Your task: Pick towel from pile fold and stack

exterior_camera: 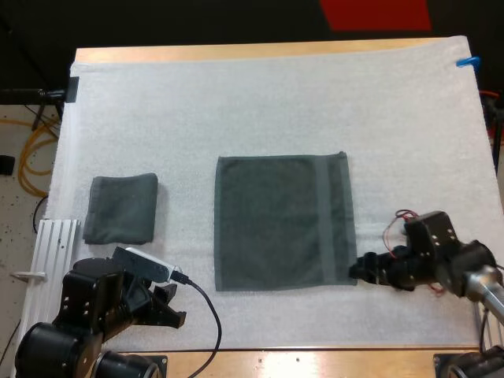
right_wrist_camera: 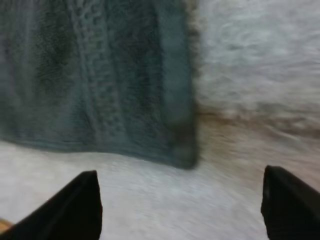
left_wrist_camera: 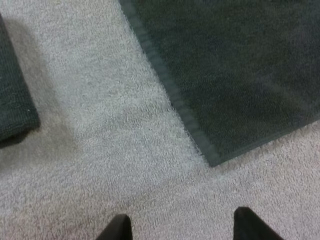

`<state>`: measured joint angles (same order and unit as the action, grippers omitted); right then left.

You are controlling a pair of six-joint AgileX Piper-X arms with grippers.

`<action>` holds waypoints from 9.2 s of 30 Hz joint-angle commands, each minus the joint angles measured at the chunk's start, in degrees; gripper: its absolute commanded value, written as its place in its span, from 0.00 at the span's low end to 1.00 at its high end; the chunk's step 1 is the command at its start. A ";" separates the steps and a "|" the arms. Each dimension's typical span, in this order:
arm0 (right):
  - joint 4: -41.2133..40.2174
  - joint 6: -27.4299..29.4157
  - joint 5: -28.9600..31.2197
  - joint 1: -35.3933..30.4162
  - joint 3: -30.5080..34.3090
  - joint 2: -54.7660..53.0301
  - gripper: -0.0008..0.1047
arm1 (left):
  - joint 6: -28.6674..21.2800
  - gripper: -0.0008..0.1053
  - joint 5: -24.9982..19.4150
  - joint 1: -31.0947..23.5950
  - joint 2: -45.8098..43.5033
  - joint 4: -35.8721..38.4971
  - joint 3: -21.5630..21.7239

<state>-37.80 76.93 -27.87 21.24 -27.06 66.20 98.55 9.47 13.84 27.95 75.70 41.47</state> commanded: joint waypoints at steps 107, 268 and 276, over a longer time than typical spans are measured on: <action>9.97 0.47 -11.17 -0.41 0.00 17.13 0.01 | 14.43 0.11 32.38 -0.04 54.54 -35.97 -12.00; -1.83 4.40 19.04 -3.74 -10.98 -16.18 0.79 | 7.97 0.61 17.29 -2.06 10.80 -20.27 8.55; 0.80 6.93 15.09 -6.55 -15.69 -1.26 0.79 | 6.71 0.66 17.77 -2.06 11.82 -15.47 8.55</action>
<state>-37.82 82.94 -12.09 14.96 -41.91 65.19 105.57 26.87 11.90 39.81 59.65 49.66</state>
